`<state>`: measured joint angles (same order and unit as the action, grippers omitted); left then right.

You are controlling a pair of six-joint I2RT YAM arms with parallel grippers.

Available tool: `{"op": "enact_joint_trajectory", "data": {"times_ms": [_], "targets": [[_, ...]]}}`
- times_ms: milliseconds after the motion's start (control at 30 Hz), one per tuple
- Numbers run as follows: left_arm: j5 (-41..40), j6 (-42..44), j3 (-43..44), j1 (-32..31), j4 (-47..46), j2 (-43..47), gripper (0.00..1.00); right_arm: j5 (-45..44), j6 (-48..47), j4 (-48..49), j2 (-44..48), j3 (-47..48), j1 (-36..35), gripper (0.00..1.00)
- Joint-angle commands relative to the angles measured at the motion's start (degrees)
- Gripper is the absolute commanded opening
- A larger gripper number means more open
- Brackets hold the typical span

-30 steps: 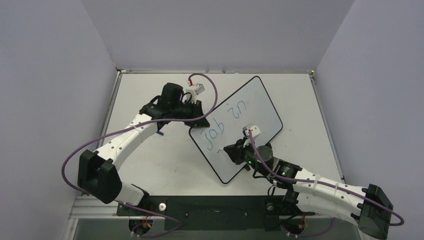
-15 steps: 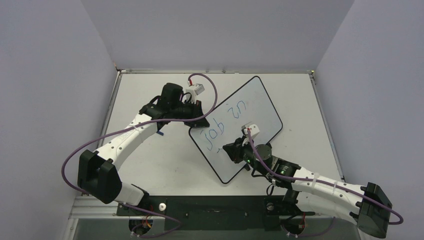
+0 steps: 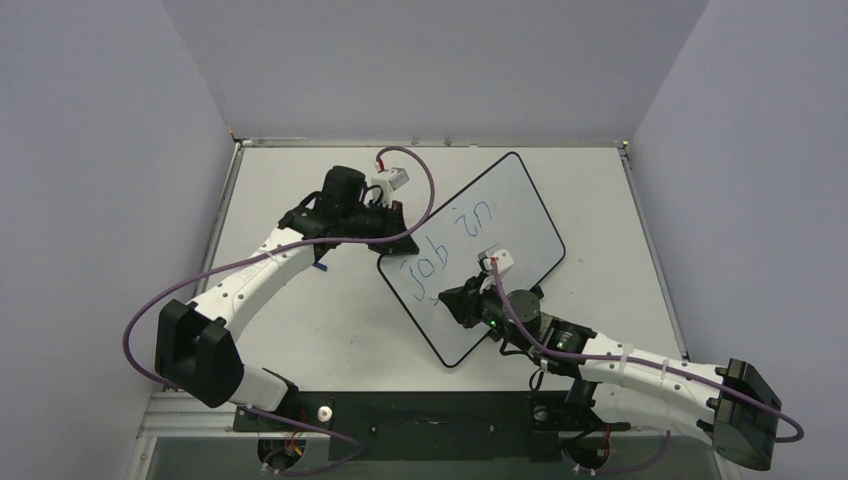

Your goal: Write a sentence on the whiteboard

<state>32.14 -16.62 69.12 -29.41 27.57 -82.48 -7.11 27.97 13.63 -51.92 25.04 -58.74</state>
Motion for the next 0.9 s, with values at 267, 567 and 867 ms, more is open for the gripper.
{"op": "enact_joint_trajectory", "data": {"times_ms": [267, 567, 867], "targets": [[-7.9, 4.7, -0.9, -0.4, 4.0, 1.1, 0.00, -0.7, 1.5, -1.7, -0.4, -1.6, -1.6, 0.00], [-7.9, 4.7, -0.7, -0.4, 4.0, 1.1, 0.00, -2.7, 2.9, -4.6, 3.3, -4.4, -1.6, 0.00], [-7.9, 4.7, -0.7, -0.4, 4.1, 1.2, 0.00, -8.4, 2.8, -9.3, 5.0, -4.0, -1.5, 0.00]]}}
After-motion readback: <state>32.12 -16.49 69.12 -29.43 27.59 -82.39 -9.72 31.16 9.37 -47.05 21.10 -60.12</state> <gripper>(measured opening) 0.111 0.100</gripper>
